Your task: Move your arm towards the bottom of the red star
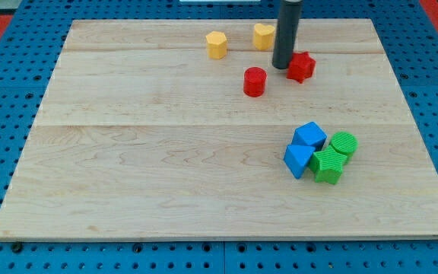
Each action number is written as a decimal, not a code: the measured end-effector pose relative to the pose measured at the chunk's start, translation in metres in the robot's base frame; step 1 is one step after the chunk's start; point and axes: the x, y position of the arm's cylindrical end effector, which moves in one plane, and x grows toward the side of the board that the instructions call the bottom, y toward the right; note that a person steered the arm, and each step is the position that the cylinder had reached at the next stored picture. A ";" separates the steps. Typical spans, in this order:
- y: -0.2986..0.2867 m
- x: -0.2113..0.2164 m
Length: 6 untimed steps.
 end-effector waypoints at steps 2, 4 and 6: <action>-0.011 0.035; 0.040 0.034; -0.070 0.059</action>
